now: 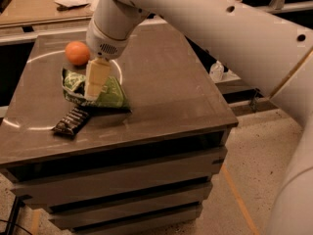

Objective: Move green jalapeno chip bag near rxbar chocolate

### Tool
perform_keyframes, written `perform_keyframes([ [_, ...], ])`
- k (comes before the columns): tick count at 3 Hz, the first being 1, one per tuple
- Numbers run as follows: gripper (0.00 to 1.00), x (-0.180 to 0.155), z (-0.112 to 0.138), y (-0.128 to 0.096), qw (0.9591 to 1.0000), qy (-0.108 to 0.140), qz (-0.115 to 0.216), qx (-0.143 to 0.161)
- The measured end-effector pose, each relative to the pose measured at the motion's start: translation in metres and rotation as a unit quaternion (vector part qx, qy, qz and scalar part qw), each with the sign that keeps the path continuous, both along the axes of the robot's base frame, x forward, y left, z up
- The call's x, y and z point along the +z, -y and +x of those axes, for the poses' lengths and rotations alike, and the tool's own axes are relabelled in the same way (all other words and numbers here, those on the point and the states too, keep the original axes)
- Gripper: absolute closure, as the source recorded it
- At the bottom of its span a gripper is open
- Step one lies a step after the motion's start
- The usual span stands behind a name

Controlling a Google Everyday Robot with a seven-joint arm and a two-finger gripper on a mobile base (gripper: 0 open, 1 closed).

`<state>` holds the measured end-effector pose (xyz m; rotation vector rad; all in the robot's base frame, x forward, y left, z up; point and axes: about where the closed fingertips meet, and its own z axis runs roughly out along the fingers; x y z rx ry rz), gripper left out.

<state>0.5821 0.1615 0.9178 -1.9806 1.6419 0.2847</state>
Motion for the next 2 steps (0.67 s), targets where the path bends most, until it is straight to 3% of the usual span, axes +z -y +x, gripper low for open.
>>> perform_keyframes([
  [1,0.00,0.001,-0.001,0.002,1.0000,0.000,0.002,-0.001],
  [2,0.00,0.010,-0.008,0.027,0.9997,-0.003,0.024,-0.009],
])
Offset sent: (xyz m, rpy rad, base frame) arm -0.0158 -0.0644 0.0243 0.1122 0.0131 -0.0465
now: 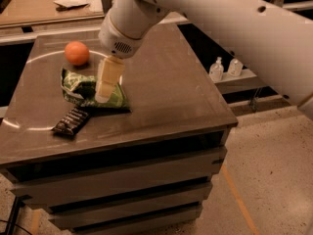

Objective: Move green jalapeno chip bag near rxbar chocolate

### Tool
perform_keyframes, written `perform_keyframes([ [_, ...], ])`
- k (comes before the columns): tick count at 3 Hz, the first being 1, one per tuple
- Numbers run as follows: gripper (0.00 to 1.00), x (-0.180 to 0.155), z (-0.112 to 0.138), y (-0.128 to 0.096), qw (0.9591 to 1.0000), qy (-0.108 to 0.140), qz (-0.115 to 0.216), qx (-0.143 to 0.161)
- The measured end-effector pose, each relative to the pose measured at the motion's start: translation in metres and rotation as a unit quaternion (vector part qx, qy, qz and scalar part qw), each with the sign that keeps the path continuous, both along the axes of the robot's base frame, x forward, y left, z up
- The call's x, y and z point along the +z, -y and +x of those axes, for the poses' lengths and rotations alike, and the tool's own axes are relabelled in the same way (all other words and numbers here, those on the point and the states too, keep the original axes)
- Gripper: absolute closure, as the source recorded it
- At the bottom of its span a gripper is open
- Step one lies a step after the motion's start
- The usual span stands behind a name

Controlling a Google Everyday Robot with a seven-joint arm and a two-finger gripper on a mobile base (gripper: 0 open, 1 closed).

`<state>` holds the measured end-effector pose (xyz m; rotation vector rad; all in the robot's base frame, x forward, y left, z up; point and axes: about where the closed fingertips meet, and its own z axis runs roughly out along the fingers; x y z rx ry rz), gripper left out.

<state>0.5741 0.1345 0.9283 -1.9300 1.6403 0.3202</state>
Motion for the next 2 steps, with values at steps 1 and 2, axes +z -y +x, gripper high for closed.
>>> perform_keyframes([
  [1,0.00,0.009,-0.030,0.015,0.9985,0.008,0.052,0.014],
  [2,0.00,0.011,-0.032,0.043,0.9965,0.001,0.083,-0.011],
])
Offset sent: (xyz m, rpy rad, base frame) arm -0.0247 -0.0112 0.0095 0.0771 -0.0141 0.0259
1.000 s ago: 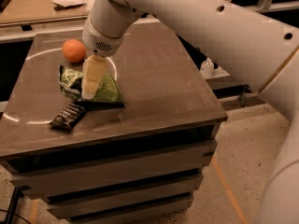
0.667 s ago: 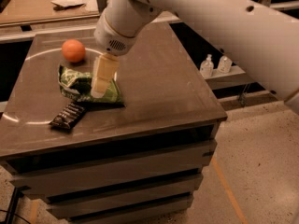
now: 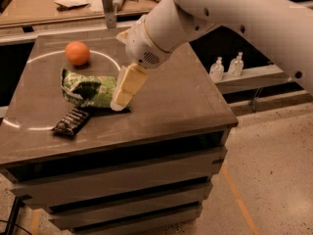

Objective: Move green jalapeno chip bag near rxbar chocolate

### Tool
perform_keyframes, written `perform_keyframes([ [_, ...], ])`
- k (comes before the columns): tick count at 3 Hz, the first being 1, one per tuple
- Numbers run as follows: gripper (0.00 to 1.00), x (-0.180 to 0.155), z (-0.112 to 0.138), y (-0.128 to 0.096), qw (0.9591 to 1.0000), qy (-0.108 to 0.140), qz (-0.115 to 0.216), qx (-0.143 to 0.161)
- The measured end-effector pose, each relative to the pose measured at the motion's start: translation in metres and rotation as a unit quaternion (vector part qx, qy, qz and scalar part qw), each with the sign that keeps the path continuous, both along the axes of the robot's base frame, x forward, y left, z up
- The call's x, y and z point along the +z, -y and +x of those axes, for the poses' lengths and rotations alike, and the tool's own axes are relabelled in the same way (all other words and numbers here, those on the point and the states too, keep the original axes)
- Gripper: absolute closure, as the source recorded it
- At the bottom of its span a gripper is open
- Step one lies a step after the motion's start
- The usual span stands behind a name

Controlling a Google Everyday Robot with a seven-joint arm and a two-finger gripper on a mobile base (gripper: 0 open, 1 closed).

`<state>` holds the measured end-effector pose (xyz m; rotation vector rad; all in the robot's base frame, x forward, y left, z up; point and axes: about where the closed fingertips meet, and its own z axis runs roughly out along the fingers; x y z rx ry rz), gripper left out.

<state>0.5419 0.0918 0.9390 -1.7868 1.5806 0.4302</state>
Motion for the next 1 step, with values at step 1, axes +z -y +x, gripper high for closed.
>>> perform_keyframes([
  [1,0.00,0.0000,0.0000,-0.0001,1.0000,0.000,0.000,0.000],
])
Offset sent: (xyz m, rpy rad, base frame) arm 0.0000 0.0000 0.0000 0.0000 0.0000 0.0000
